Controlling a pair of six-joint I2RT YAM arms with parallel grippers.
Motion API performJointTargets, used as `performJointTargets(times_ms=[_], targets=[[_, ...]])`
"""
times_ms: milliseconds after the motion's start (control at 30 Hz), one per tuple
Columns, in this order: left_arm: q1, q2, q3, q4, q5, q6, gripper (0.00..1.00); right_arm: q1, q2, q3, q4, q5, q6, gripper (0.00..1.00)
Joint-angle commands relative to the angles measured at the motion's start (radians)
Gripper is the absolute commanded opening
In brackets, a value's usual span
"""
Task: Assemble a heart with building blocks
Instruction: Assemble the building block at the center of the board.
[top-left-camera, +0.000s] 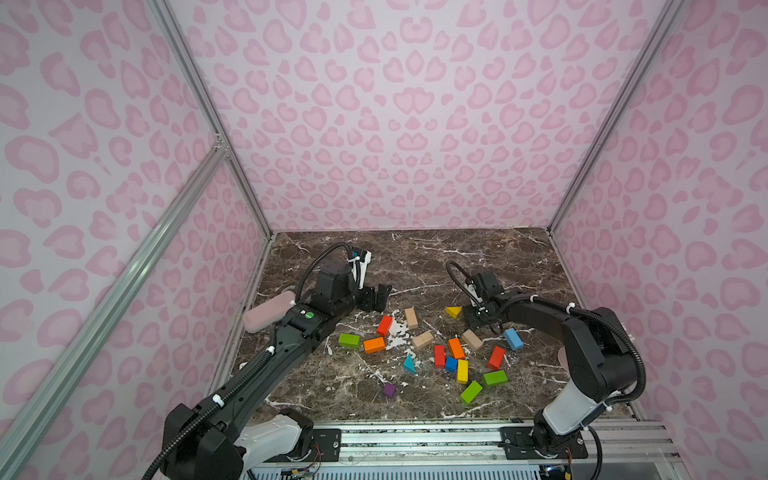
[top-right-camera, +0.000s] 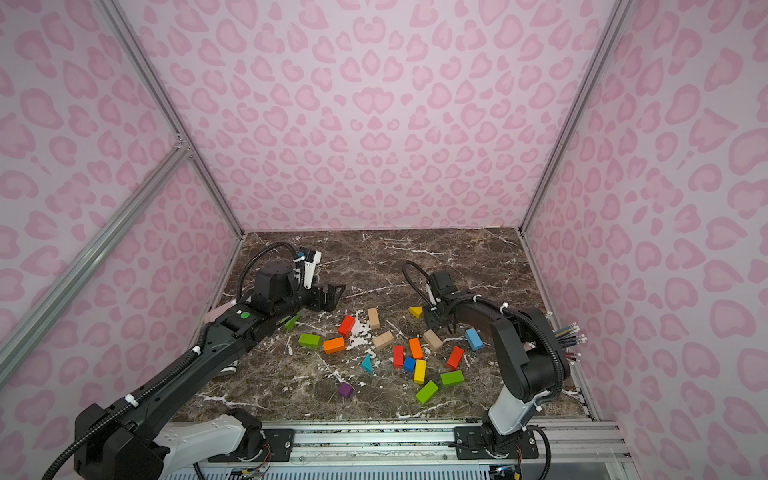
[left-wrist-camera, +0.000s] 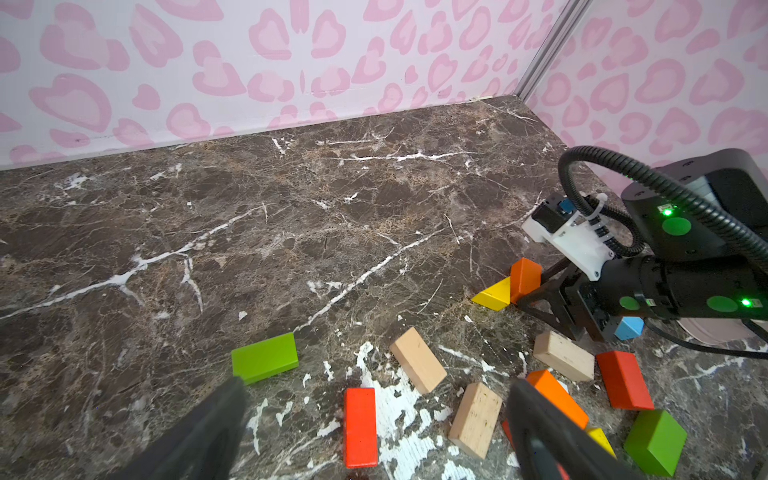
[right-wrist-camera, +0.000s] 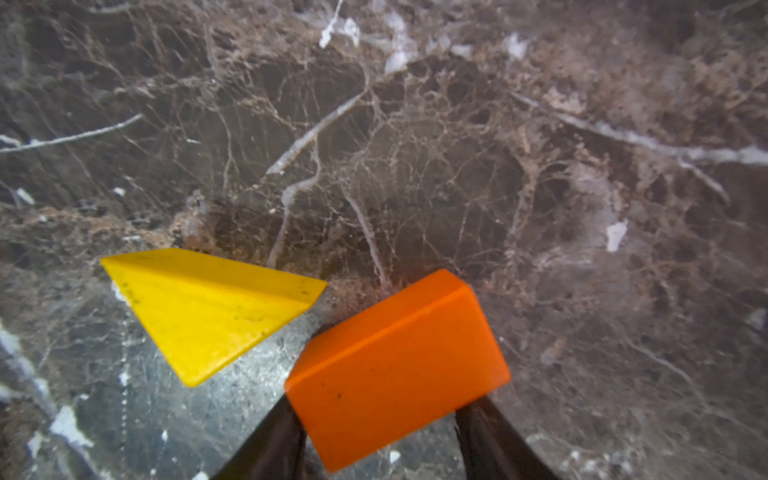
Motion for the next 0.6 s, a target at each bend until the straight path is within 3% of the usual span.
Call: performJointTargets(times_ms=[0,567], targets=[[-0.002,-0.001,0.01,0.027,-0.007,0.005,1.0,-0.002,0.004,0.017,0.014,-0.004,-0.027,0.58],[-0.002,0.007,0.012,0.026,-0.007,0.007,1.0,-0.004,0.017,0.033,0.019,-0.05,-0.042,0.5]])
